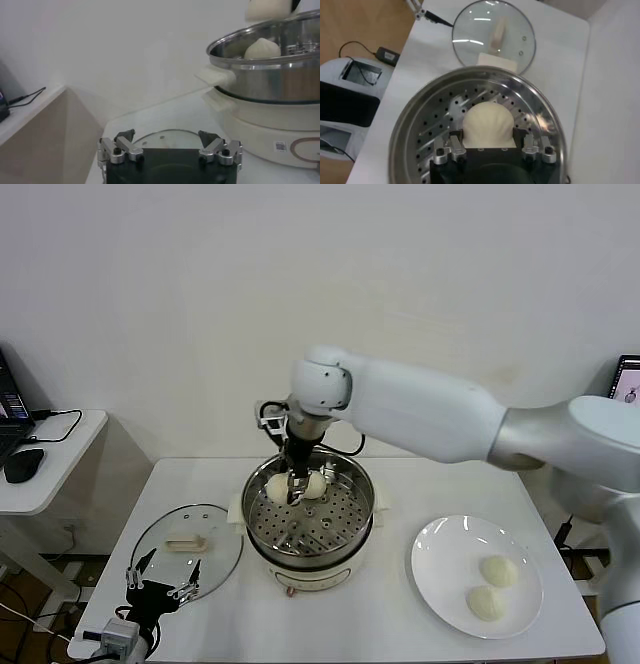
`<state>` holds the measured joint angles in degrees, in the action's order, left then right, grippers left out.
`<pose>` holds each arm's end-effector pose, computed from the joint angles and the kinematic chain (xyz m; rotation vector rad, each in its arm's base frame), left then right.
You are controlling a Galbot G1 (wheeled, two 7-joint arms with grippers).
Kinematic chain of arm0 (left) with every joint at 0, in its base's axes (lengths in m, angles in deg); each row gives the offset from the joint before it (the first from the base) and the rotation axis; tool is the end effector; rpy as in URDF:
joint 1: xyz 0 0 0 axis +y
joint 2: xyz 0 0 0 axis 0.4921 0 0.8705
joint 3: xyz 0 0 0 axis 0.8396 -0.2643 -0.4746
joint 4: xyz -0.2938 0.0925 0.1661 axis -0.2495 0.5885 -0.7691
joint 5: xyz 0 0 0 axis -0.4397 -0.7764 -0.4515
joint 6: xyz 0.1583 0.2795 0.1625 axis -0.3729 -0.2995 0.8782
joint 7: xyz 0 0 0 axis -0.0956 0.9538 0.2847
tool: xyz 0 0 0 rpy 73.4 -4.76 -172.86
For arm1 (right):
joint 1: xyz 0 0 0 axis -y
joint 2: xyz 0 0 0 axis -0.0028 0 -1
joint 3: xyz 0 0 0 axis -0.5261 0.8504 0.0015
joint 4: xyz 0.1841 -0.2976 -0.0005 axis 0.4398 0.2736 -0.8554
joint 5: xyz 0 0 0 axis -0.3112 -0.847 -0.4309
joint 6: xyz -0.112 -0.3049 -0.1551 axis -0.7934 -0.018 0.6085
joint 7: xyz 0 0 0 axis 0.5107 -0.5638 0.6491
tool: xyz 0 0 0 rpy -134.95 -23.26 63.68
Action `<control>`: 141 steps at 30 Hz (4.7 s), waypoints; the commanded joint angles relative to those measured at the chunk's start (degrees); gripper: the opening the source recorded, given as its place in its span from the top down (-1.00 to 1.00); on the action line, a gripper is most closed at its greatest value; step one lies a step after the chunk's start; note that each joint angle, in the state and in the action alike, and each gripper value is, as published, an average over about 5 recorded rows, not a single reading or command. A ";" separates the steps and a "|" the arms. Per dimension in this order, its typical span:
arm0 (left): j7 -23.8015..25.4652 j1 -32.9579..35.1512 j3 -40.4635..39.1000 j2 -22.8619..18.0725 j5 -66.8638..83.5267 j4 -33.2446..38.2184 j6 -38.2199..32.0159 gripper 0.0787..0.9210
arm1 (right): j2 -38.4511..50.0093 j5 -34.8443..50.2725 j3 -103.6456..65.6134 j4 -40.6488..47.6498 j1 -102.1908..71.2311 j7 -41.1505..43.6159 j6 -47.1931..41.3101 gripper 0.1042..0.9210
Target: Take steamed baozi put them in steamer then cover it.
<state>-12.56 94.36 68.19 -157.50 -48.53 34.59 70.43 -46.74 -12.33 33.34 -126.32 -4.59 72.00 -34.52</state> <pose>0.1618 0.1028 -0.2880 -0.0888 -2.7735 -0.4583 0.5272 0.2374 -0.0557 1.5957 -1.2982 1.3913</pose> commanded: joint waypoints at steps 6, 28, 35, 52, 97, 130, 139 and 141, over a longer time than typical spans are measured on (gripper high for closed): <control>-0.14 0.06 -0.49 0.08 0.07 -0.47 -0.15 -0.77 | -4.48 -4.79 0.55 5.36 -5.01 -1.13 0.17 -0.26; -0.07 0.32 -0.65 -0.06 -0.19 0.00 -0.09 -0.77 | 2.36 -3.39 -2.98 -1.24 -3.88 -2.12 -0.14 -0.73; -0.04 0.44 -1.46 -0.05 -0.38 0.60 0.38 -0.77 | 22.61 3.05 -4.22 -14.98 4.55 2.78 3.81 -0.76; -0.50 1.27 -4.26 -0.28 -2.01 0.46 0.01 -0.77 | 60.72 -10.33 -10.54 -30.54 -5.88 10.03 13.60 -0.76; -0.23 1.01 -4.50 -0.96 -3.00 -1.42 0.47 -0.77 | 54.14 -30.28 -26.34 -23.95 -43.12 6.00 19.61 -0.76; -0.37 1.16 -4.92 -1.31 -3.98 -1.76 0.37 -0.77 | 53.07 -32.07 -28.75 -23.46 -48.37 2.14 18.35 -0.76; -0.37 1.10 -4.98 -1.38 -3.99 -1.83 0.38 -0.77 | 53.16 -31.91 -29.05 -23.23 -48.48 1.47 18.11 -0.49; -0.36 1.10 -5.01 -1.42 -4.00 -1.78 0.38 -0.77 | 53.34 -31.73 -29.40 -23.36 -48.46 1.63 18.09 -0.43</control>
<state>-12.93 95.48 63.22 -158.91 -52.50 32.77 70.80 6.44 -44.14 4.34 -149.57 -52.79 73.94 -16.34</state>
